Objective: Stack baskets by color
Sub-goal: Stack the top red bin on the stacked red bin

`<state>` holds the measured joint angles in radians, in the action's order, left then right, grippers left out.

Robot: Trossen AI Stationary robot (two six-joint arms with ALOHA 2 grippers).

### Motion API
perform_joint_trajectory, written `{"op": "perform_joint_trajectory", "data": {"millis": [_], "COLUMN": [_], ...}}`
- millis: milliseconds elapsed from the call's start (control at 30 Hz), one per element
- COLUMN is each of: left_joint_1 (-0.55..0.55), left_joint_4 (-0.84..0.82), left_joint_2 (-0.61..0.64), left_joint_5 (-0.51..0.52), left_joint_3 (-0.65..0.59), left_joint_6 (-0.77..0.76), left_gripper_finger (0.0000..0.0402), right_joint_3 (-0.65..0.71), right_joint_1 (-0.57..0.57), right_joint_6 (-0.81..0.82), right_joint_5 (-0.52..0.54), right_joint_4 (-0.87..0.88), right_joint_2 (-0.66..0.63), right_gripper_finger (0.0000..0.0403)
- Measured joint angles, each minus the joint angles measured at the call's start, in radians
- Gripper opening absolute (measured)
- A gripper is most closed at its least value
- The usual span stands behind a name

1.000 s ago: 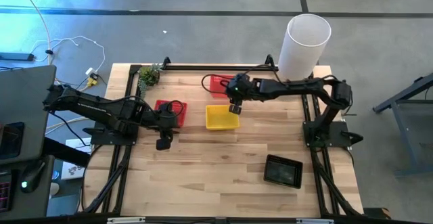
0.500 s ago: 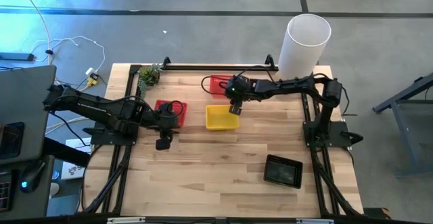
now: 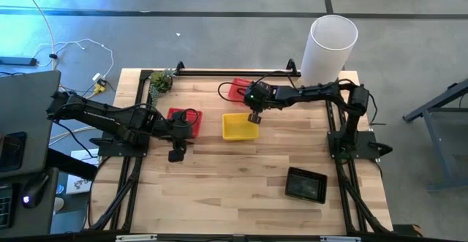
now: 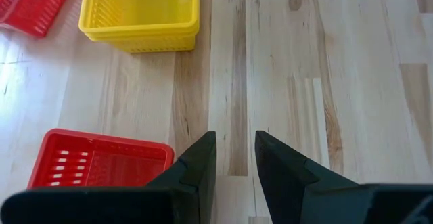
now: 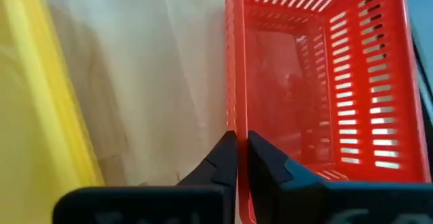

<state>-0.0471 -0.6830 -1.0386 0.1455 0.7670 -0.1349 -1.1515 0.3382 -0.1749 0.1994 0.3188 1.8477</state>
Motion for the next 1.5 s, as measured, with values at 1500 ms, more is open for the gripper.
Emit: {"op": "perform_joint_trajectory", "data": {"millis": [1500], "left_joint_1": [-0.011], "left_joint_4": [-0.201], "left_joint_2": [0.025], "left_joint_5": [0.074], "left_joint_3": [0.000], "left_joint_6": [-0.216], "left_gripper_finger": [0.0090], "right_joint_3": [0.000], "right_joint_1": [-0.413], "right_joint_6": [0.017], "right_joint_5": [0.217], "right_joint_4": [-0.286], "right_joint_2": [-0.214], "right_gripper_finger": [0.0000]}}
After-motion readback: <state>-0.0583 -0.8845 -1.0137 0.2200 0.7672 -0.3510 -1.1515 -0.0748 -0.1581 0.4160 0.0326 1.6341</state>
